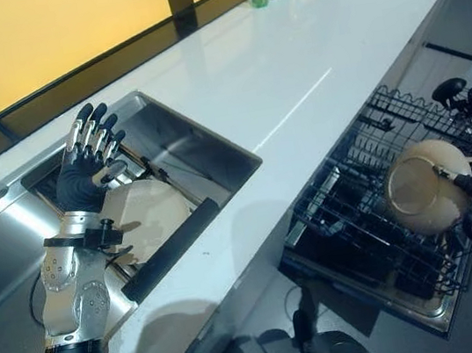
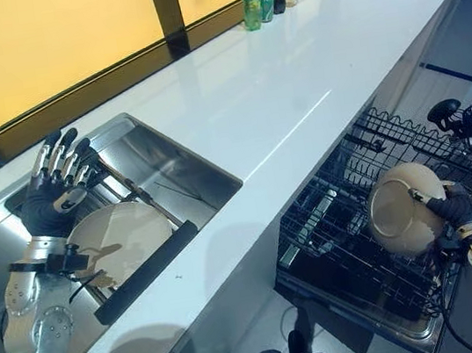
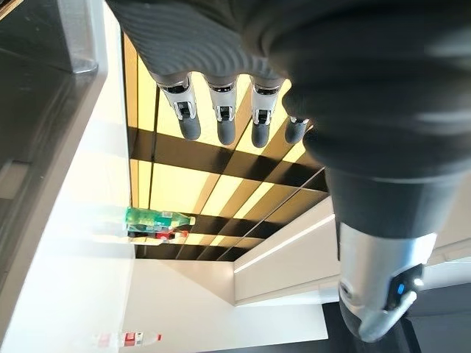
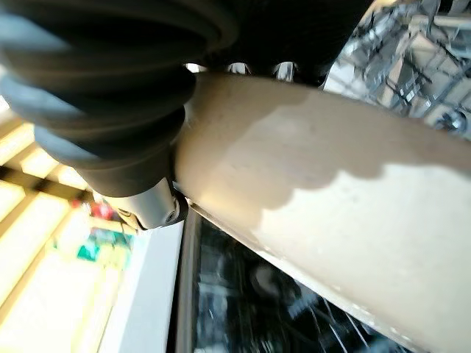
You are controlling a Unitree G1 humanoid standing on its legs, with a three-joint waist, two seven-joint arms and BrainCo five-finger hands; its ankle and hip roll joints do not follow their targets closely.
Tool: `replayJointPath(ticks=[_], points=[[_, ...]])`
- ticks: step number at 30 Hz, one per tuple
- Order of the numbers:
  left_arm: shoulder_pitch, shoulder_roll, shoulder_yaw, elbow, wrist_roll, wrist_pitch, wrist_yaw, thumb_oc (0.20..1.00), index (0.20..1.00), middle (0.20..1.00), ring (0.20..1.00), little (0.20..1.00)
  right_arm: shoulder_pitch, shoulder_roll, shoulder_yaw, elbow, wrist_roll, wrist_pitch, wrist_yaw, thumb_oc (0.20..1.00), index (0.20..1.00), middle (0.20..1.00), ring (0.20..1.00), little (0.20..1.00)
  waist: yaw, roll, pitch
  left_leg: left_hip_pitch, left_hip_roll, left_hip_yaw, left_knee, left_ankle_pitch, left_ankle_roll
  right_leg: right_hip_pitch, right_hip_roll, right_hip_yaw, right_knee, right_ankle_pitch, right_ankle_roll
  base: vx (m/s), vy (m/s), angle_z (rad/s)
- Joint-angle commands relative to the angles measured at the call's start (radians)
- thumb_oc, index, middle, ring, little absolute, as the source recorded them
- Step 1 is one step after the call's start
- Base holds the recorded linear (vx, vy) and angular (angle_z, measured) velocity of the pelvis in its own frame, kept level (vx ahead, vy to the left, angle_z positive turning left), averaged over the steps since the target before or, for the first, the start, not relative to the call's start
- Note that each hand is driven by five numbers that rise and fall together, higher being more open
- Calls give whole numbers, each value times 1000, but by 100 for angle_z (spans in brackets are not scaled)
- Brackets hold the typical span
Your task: Pick up plates and place into dishwasher.
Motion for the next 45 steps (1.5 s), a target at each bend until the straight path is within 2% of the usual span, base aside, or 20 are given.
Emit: replayJointPath(ticks=[1,7,9,14,21,25,32,36,43,45], points=[[-42,43,-21,19,-6,-37,-10,1000,1000,1000,1000,1000,-92,-101,20,36,-28,-35,56,200,200,200,200,200,5,-22,-65,-173,51,-65,72,80,0,21,-37,27,205,-233,35,-47,-76,10],[-32,52,-13,30,-17,-46,-14,1000,1000,1000,1000,1000,-127,-149,78,104,-46,-55,149,200,200,200,200,200,15,-2,-62,-183,87,-68,53,114,-19,9,-17,11,243,-265,19,-24,-42,8],[-35,56,-17,35,-13,-47,-14,1000,1000,1000,1000,1000,-132,-163,96,121,-58,-60,215,200,200,200,200,200,20,4,-59,-190,97,-70,53,123,-26,2,-10,8,261,-278,15,-9,-16,9],[-38,66,-23,50,-22,-54,-13,1000,1000,1000,1000,1000,-145,-193,150,168,-68,-74,328,200,200,200,200,200,25,12,-56,-192,105,-77,48,135,-34,-5,-3,8,283,-292,9,1,-2,5],[-42,72,-30,63,-22,-55,-9,1000,1000,1000,1000,1000,-163,-222,194,224,-70,-110,411,200,200,200,200,200,32,14,-54,-197,112,-82,52,141,-41,-3,3,8,294,-303,4,9,-16,5],[-32,77,-28,58,-22,-53,-13,1000,1000,1000,1000,1000,-157,-227,228,222,-135,-143,479,200,200,200,200,200,38,17,-46,-208,120,-87,61,151,-48,-5,9,8,303,-310,1,-2,-40,1],[-32,83,-44,57,-22,-64,-17,1000,1000,1000,1000,1000,-155,-235,323,261,-328,-172,488,200,200,200,200,200,40,32,-26,-221,124,-94,61,168,-54,-16,12,14,317,-318,0,-20,-11,1],[-33,79,-56,49,-16,-66,-14,1000,1000,1000,1000,1000,-170,-212,406,316,-411,-165,494,200,200,200,200,200,47,46,-19,-228,126,-99,61,179,-56,-16,13,15,324,-328,-2,0,0,0],[-30,67,-58,40,-24,-59,-36,1000,1000,1000,1000,1000,-157,-128,483,418,-427,-150,506,200,200,200,200,200,58,68,-13,-237,125,-116,70,191,-60,-2,11,15,327,-341,-5,5,1,2],[-33,64,-57,37,-23,-51,-40,1000,1000,1000,1000,1000,-146,-102,498,447,-436,-148,484,200,200,200,200,200,59,72,-13,-242,125,-120,76,192,-61,1,10,15,328,-344,-5,-1,-2,3]])
